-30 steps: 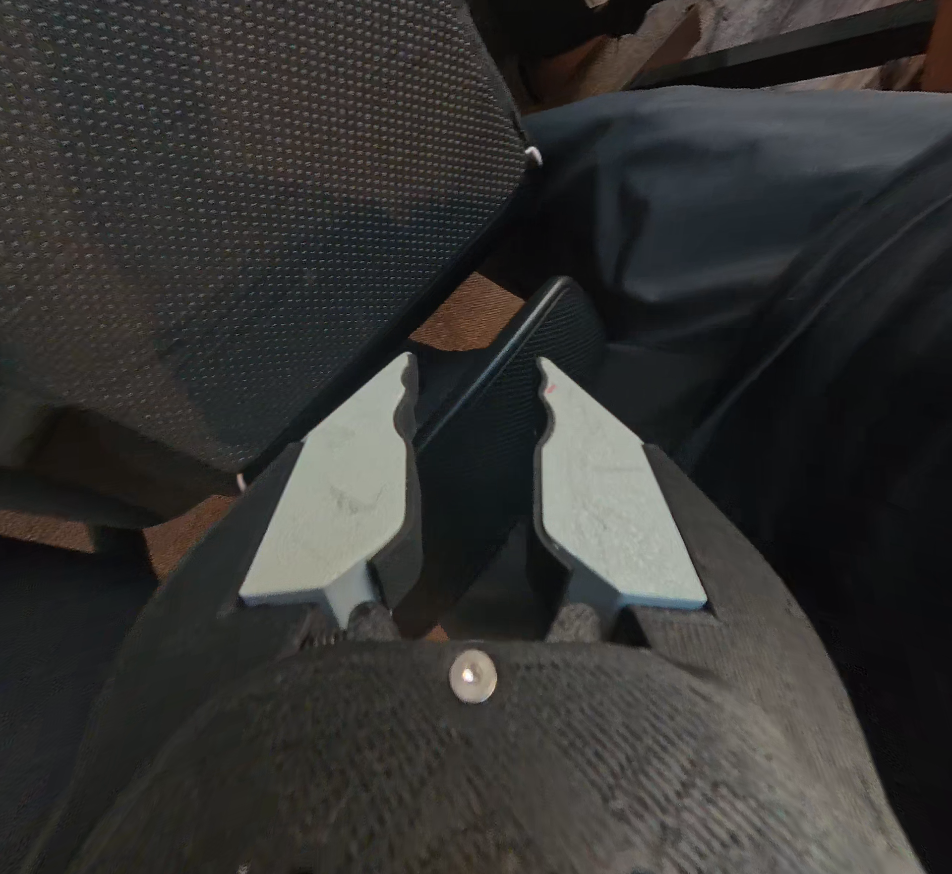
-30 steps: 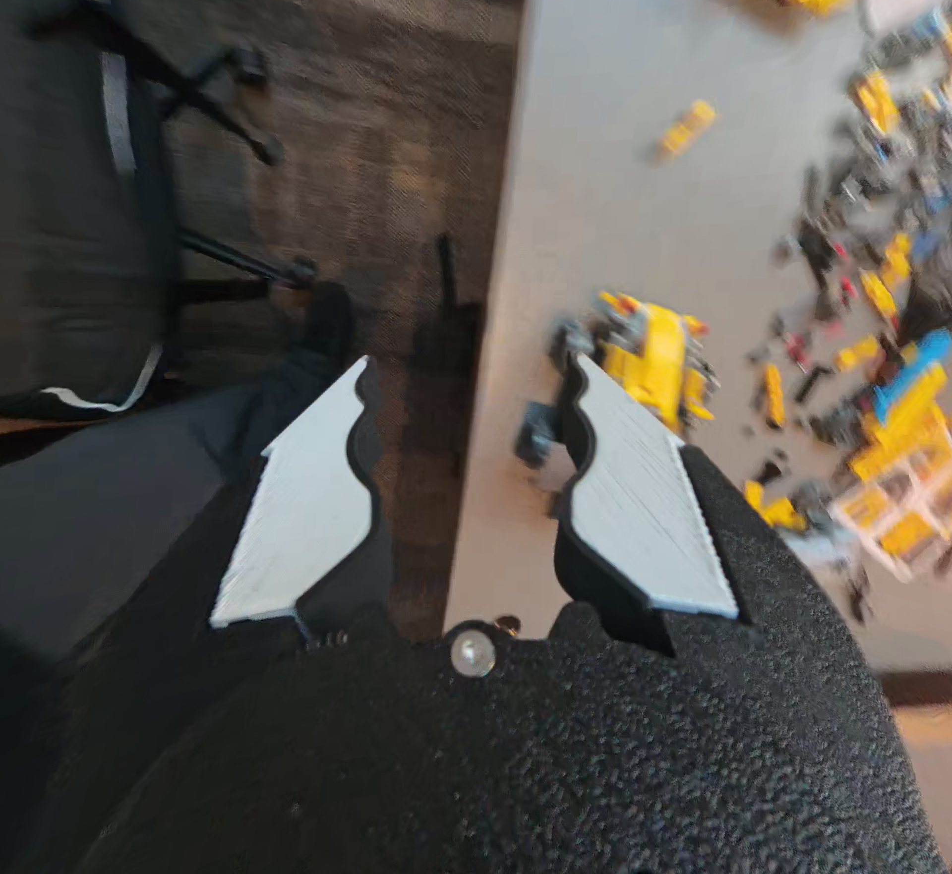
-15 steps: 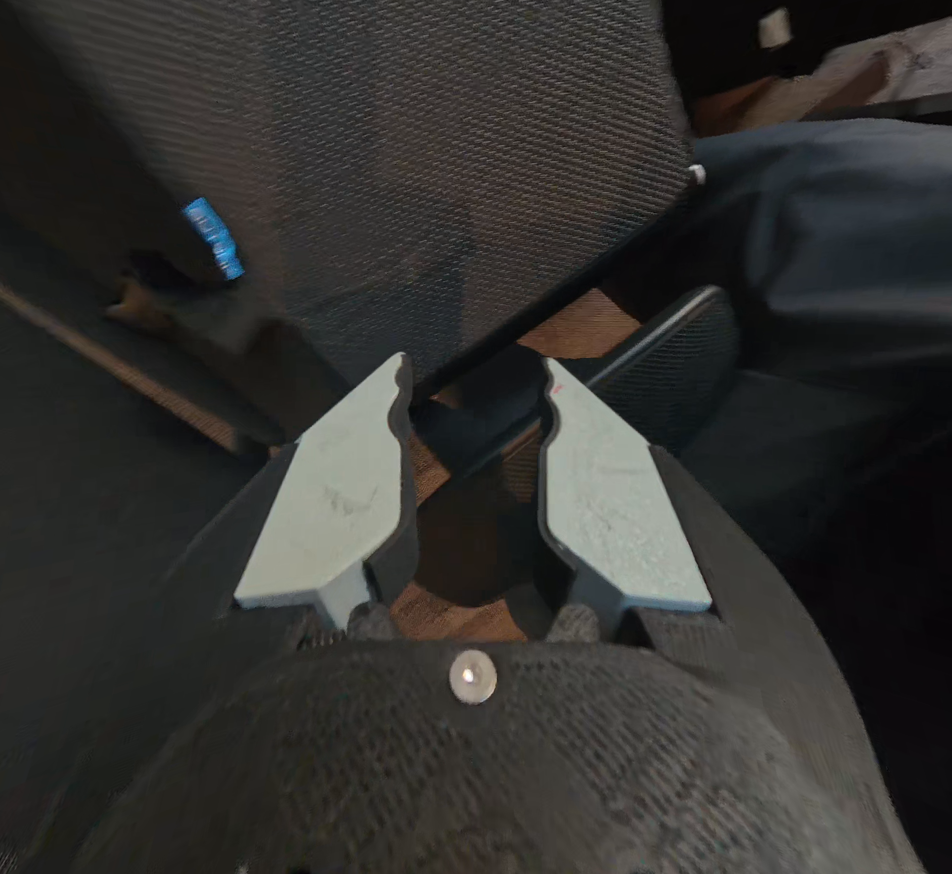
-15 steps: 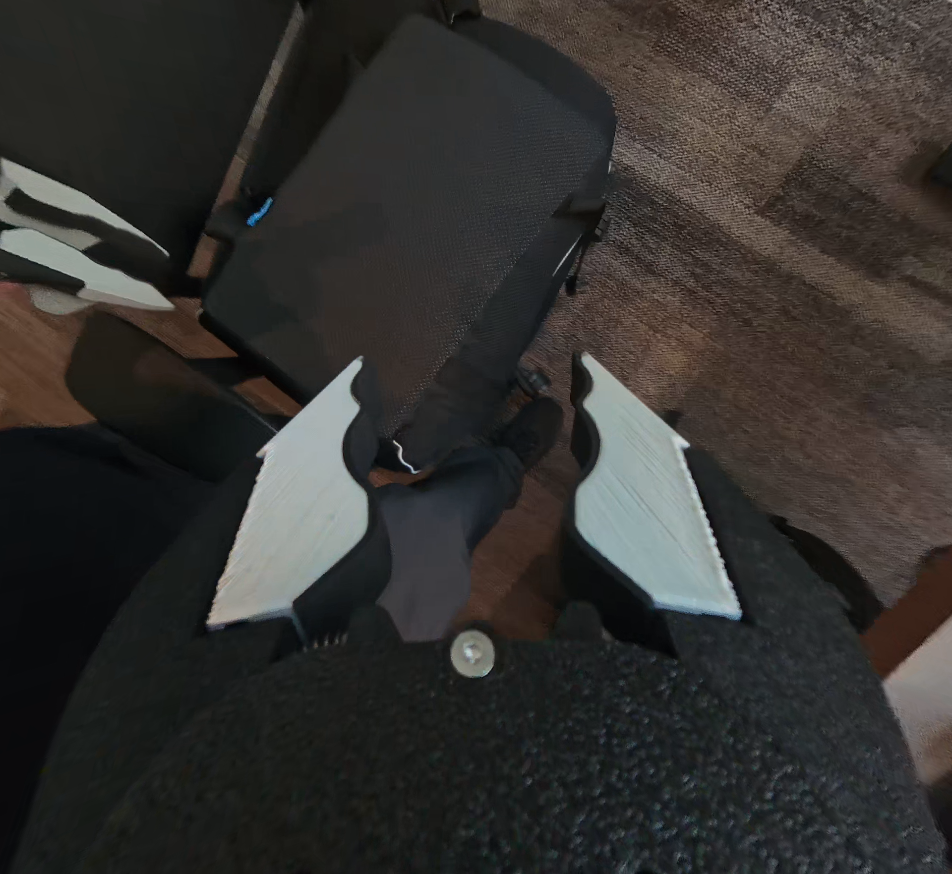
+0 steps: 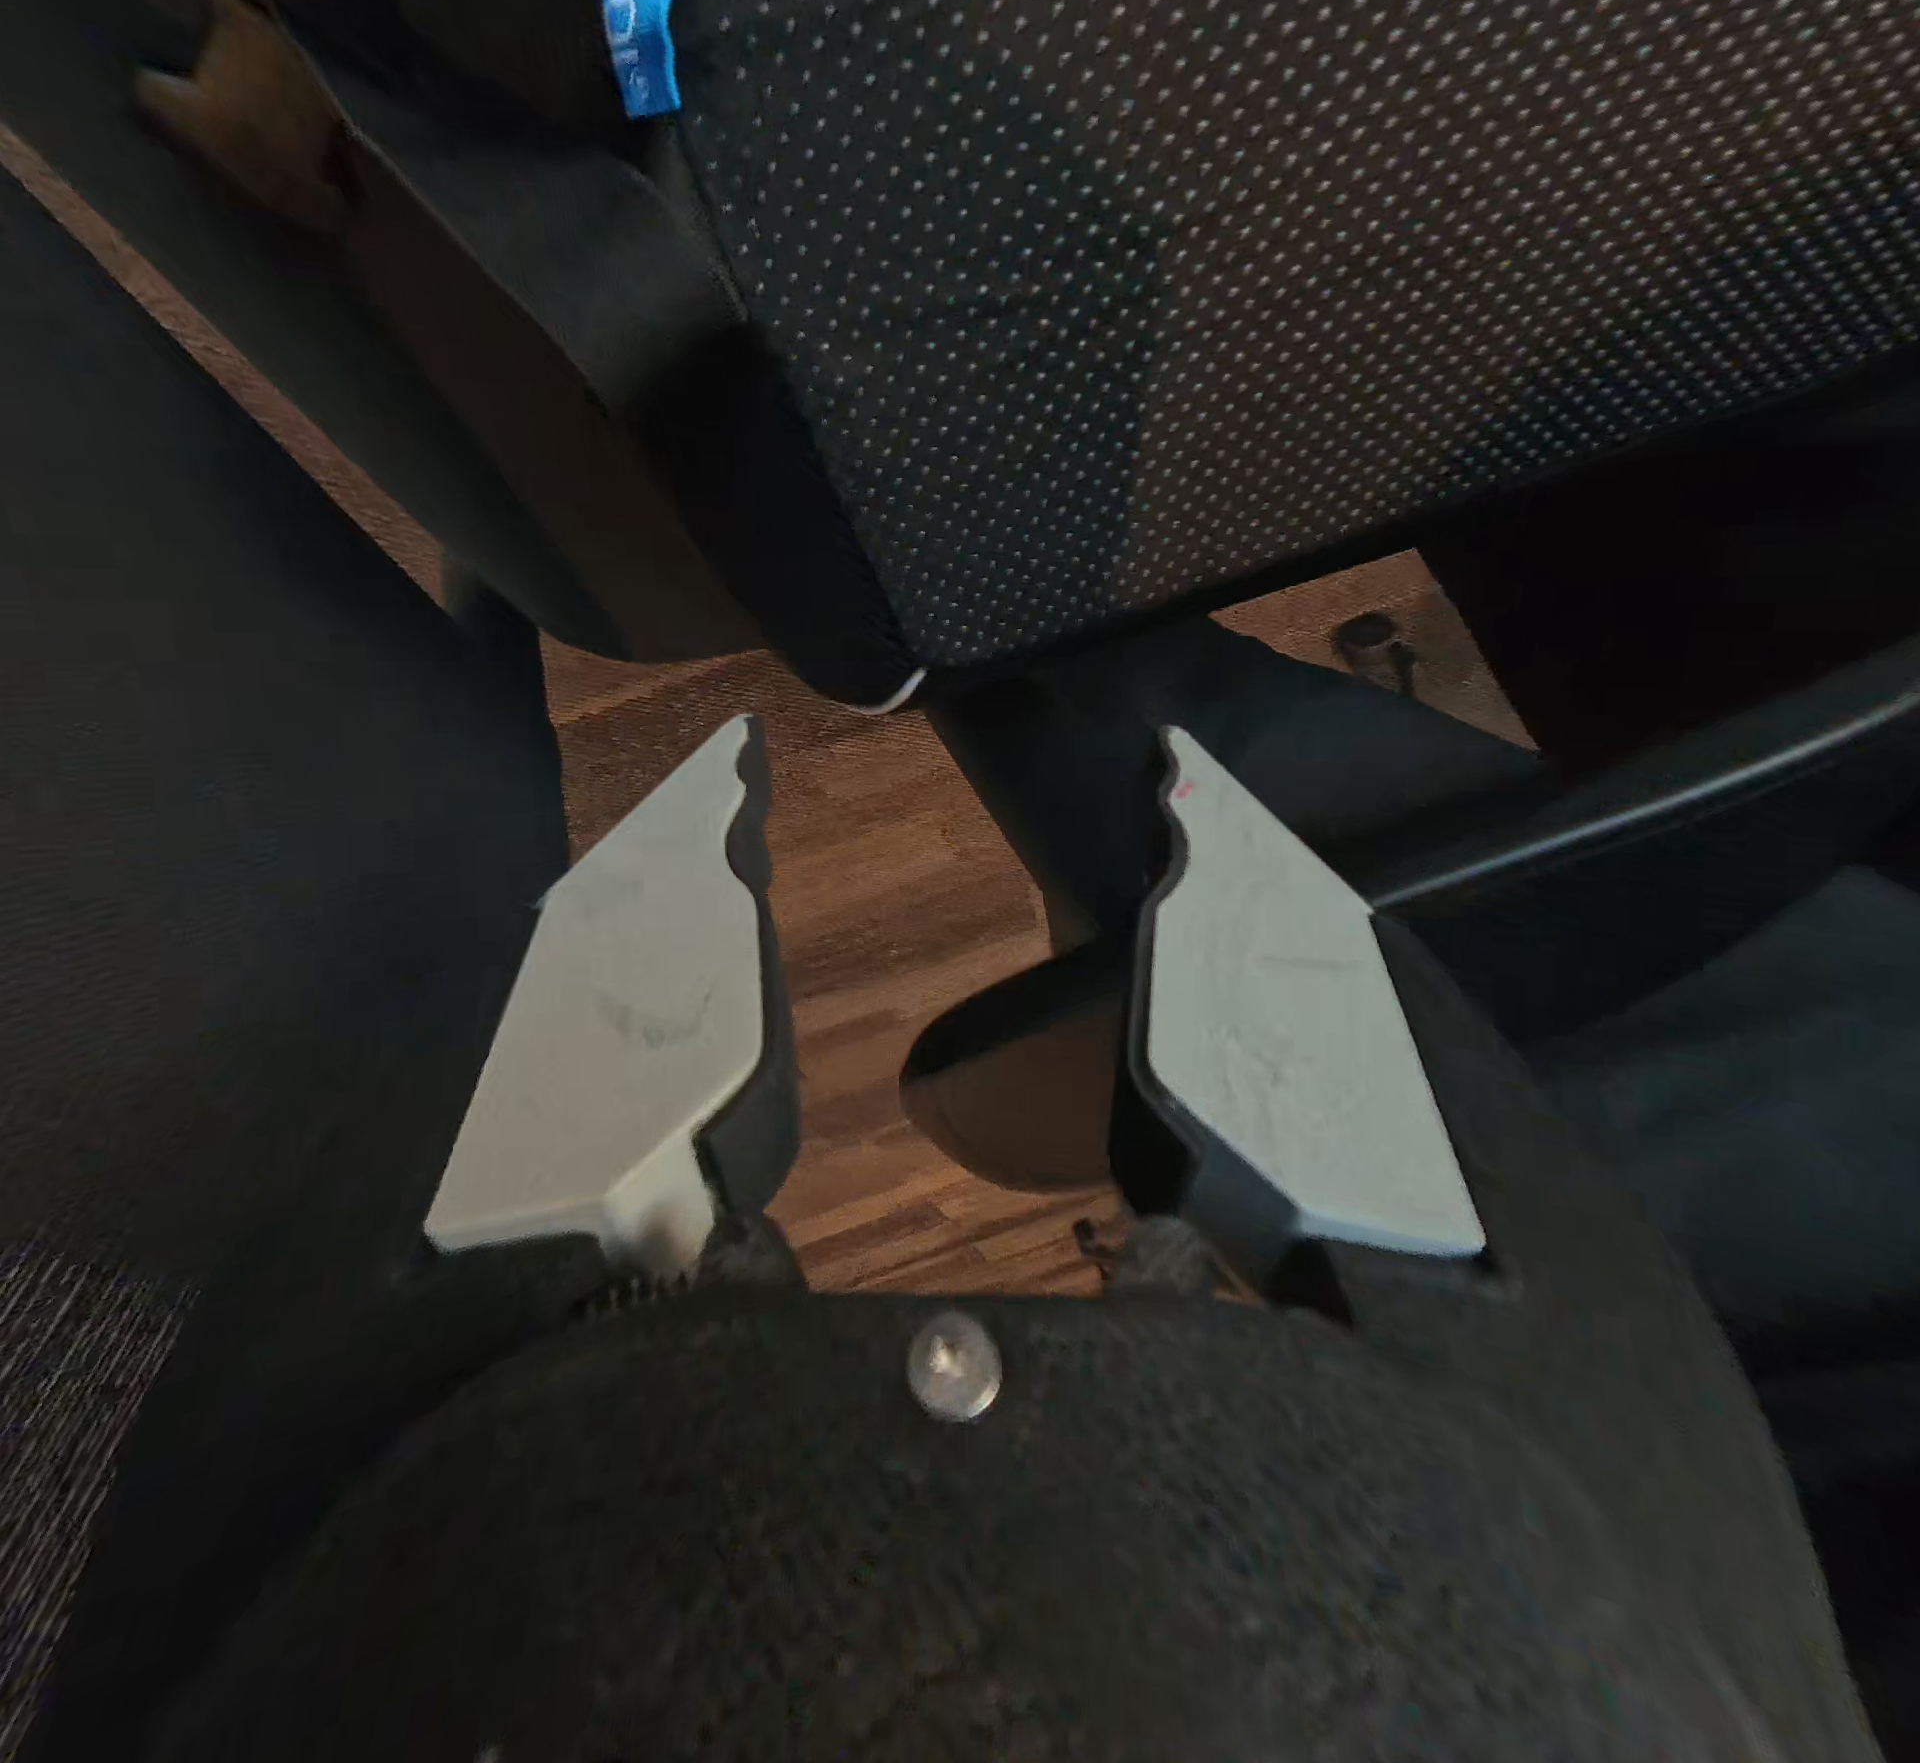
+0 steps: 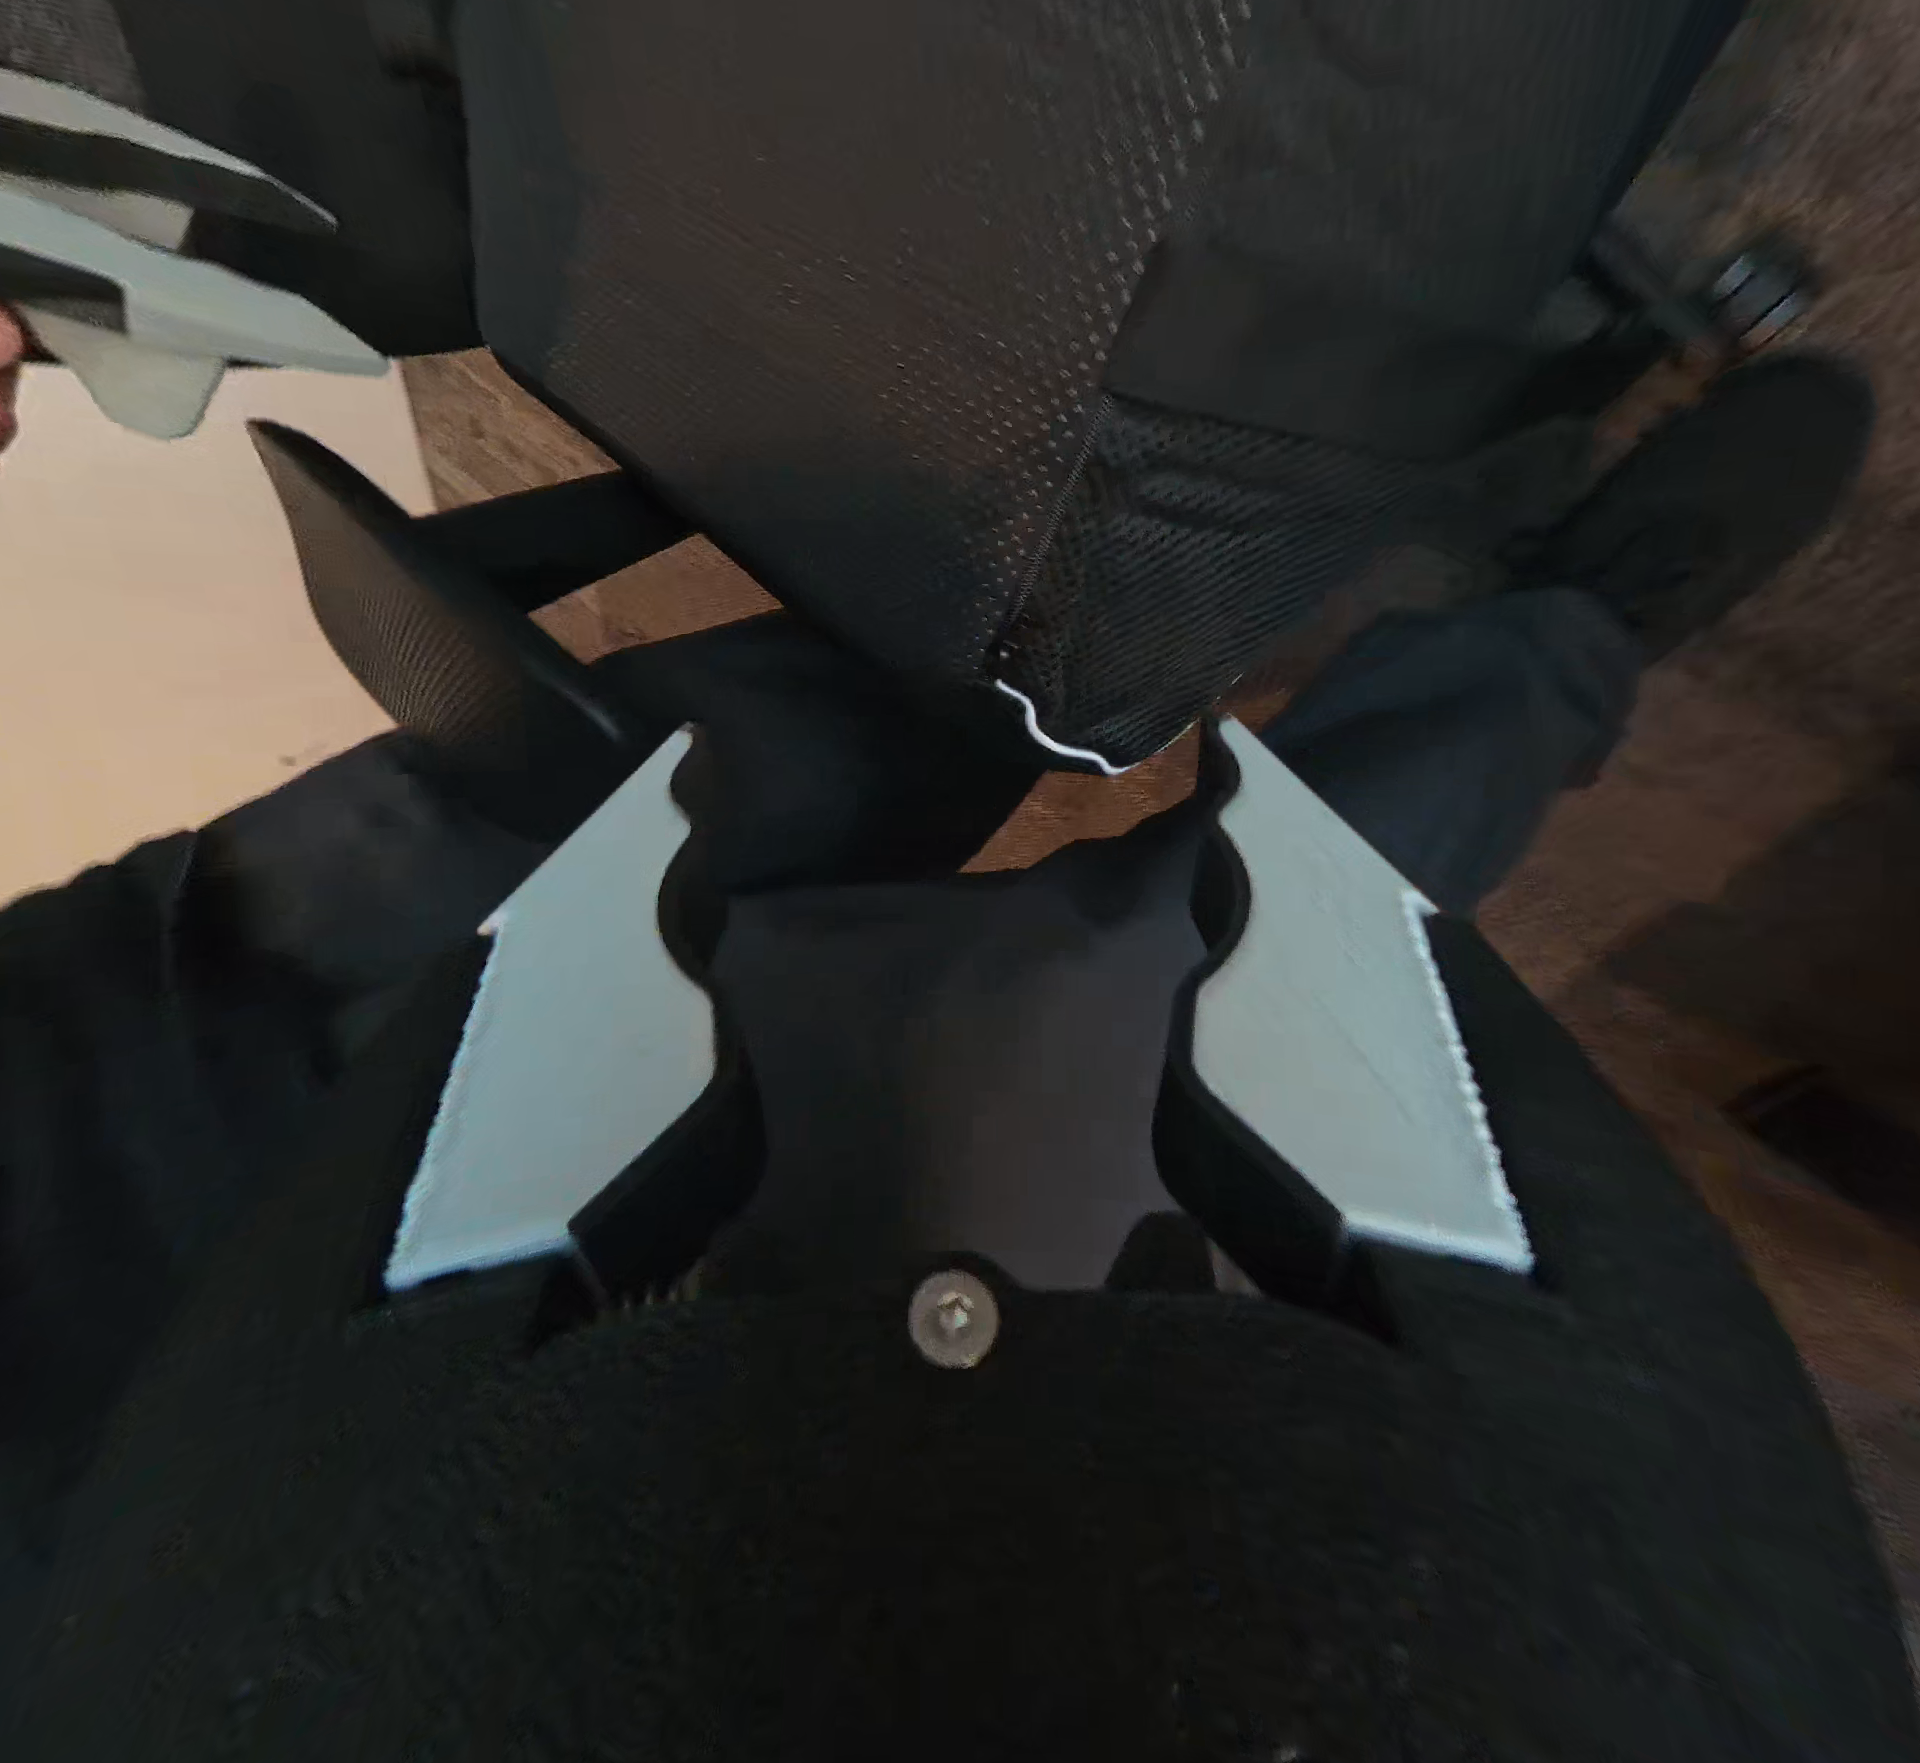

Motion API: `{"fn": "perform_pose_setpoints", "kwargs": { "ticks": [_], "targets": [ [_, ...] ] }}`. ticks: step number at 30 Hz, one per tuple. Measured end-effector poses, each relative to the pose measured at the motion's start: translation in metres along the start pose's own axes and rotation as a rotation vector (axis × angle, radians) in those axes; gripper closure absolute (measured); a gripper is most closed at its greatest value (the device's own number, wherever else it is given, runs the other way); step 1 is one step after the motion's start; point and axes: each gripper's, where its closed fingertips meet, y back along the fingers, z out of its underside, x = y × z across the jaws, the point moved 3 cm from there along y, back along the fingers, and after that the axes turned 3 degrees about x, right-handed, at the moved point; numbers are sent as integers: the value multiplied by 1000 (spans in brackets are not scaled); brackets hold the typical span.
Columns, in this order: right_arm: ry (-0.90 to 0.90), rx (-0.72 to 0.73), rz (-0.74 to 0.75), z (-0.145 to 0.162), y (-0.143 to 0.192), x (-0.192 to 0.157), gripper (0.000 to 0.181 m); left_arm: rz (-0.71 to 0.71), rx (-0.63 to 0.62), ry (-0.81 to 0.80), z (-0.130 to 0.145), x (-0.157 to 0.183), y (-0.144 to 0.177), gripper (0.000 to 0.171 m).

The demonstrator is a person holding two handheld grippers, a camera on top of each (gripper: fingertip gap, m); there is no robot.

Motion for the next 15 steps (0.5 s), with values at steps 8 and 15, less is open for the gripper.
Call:
{"fn": "perform_pose_setpoints", "kwargs": {
  "ticks": [8,15],
  "targets": [
    [-188,16,-137,10,-54,47,89,93,-45,53,-4,-5,-34,94],
    [-259,-24,-315,20,-94,56,74,131,-121,35,-7,-3,-68,91]
  ]
}}
